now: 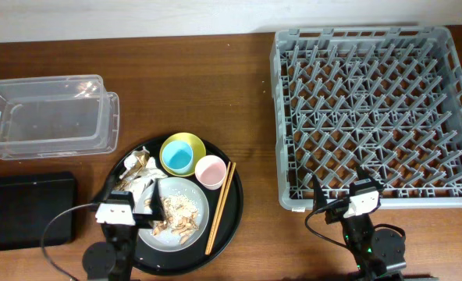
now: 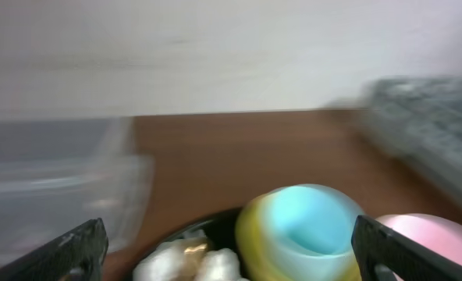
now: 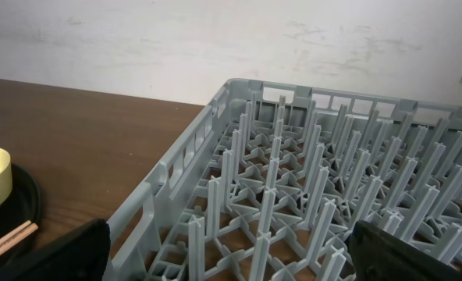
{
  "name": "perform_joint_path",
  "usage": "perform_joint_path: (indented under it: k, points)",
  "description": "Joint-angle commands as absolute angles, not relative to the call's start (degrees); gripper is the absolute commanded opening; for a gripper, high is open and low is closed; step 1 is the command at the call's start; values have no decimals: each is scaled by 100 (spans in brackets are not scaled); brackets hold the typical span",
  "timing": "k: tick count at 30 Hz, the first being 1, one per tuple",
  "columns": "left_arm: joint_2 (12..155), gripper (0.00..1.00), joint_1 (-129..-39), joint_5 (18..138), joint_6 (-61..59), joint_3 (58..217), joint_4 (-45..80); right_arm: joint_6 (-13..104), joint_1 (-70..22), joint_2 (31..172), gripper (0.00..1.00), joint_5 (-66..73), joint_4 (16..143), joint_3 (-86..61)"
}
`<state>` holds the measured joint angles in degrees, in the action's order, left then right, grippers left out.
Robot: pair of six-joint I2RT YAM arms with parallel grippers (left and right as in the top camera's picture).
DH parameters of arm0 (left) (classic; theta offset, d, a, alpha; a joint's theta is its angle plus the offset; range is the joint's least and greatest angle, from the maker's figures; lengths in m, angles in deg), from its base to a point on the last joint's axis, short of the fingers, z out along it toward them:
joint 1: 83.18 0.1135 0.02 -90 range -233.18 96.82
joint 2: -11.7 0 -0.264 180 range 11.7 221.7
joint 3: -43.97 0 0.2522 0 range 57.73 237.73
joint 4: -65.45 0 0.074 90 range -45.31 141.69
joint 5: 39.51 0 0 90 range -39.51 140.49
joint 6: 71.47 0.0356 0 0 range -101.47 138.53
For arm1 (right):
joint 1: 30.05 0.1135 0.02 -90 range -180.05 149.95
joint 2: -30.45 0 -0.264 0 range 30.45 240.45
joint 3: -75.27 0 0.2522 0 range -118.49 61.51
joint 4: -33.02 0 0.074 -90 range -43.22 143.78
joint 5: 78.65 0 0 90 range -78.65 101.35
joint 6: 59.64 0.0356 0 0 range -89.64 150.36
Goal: Sort waste into correct bins and load items into the dishwasher rack
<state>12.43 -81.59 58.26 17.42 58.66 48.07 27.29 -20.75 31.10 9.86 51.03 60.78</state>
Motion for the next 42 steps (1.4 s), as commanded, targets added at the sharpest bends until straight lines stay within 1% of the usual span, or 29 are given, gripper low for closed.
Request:
perform_joint_path:
  k: [1, 2, 3, 4, 5, 7, 9, 10, 11, 12, 13, 14, 15, 17, 20, 21, 22, 23, 24, 27, 28, 30, 32, 33, 35, 36, 38, 40, 42]
  points:
    - [1203, 99, -8190, 9520, -380, 5831, 5330, 2735, -2106, 3070, 98, 1034, 5125, 6120]
    - [1203, 99, -8190, 10191, -848, 5831, 6138, 2735, -2106, 3070, 98, 1034, 5123, 6120]
    - [1203, 99, -8190, 10302, -850, 5831, 6750, 2735, -2106, 3070, 98, 1034, 5123, 6120]
    - [1203, 99, -8190, 10257, -931, 5877, 7671, 2735, -2106, 3070, 98, 1034, 5123, 6120]
    - [1203, 99, -8190, 9986, -928, 6003, 7697, 2735, -2106, 3070, 98, 1034, 5123, 6120]
    - [1210, 99, -8190, 8845, -448, 6720, 6112, 2738, -2106, 3070, 98, 1034, 5123, 6120]
    - [1455, 99, -8190, 7251, 306, 7726, 4193, 2735, -2106, 3070, 98, 1034, 5123, 6120]
    - [1929, 99, -8190, 5704, 538, 8587, 2869, 2735, -2106, 3070, 98, 1034, 5123, 6120]
    - [2585, 99, -8190, 4948, 538, 9312, 1881, 2735, -2106, 3070, 98, 1034, 5123, 6120]
    - [3188, 99, -8190, 4991, 536, 9728, 1380, 2735, -2106, 3070, 98, 1034, 5123, 6120]
    - [3632, 99, -8190, 5208, 534, 9905, 1258, 2735, -2106, 3070, 98, 1034, 5123, 6120]
    - [3962, 99, -8190, 5793, 532, 9920, 1227, 2735, -2106, 3070, 98, 1034, 5123, 6120]
    - [4231, 99, -8190, 5944, 532, 9918, 1225, 2735, -2106, 3070, 98, 1034, 5123, 6120]
    - [4690, 99, -8190, 4401, -898, 9924, 1166, 2735, -2106, 3070, 98, 1034, 5125, 6120]
    - [5780, 99, -8190, 4786, -928, 9924, 897, 2735, -2108, 3070, 98, 1034, 5125, 6120]
    - [6388, 96, -8190, 5219, -874, 9924, 956, 2735, -2106, 3070, 98, 1034, 5123, 6120]
    - [6792, 81, -8190, 5398, -736, 9927, 982, 2738, -2106, 3070, 98, 1034, 5123, 6120]
    - [7387, 85, -8190, 5396, -732, 10027, 1037, 2735, -2106, 3070, 98, 1034, 5123, 6120]
    - [8007, 85, -8190, 5396, -675, 10276, 1068, 2735, -2106, 3070, 99, 1034, 5125, 6120]
    - [8958, 83, -8190, 5437, -583, 10493, 1046, 2735, -2106, 3070, 98, 1034, 5125, 6120]
    - [9306, 75, -8190, 5437, -585, 10493, 1164, 2735, -2106, 3070, 98, 1034, 5123, 6120]
    - [9699, 67, -8190, 5439, -633, 10493, 1411, 2735, -2106, 3070, 99, 1034, 5123, 6120]
    - [9725, 56, -8103, 5444, -657, 10493, 1603, 2735, -2106, 3070, 98, 1034, 5123, 6120]
    - [9725, 49, -8024, 5441, -679, 10493, 1627, 2735, -2106, 3070, 98, 1034, 5123, 6120]
    - [9747, 48, -7923, 5444, -677, 10484, 1728, 2735, -2106, 3070, 98, 1034, 5123, 6120]
    - [9800, 39, -7925, 5527, -675, 10482, 1826, 2735, -2106, 3070, 98, 1034, 5123, 6120]
    - [9819, 25, -7925, 5555, -673, 10484, 1865, 2735, -2106, 3070, 98, 1034, 5125, 6120]
    - [9784, 1, -7925, 5570, -673, 10530, 1717, 2735, -2106, 3070, 98, 1034, 5123, 6120]
    - [9398, 1, -7925, 5568, -671, 10858, 967, 2735, -2106, 3070, 98, 1034, 5123, 6120]
